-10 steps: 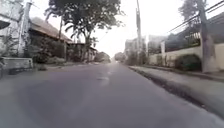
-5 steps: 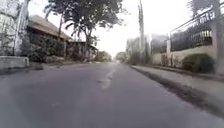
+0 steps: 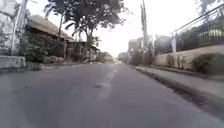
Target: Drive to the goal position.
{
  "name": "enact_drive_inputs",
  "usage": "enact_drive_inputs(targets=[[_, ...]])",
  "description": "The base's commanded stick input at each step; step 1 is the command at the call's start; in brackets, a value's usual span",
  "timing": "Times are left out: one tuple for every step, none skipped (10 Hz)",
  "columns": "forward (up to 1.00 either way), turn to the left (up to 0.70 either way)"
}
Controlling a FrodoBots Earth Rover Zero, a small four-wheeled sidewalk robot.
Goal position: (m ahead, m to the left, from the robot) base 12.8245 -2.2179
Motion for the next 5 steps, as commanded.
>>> enact_drive_inputs(targets=[[1.0,-0.14],[1.0,-0.38],[1.0,-0.4],[1.0,-0.26],[1.0,0.0]])
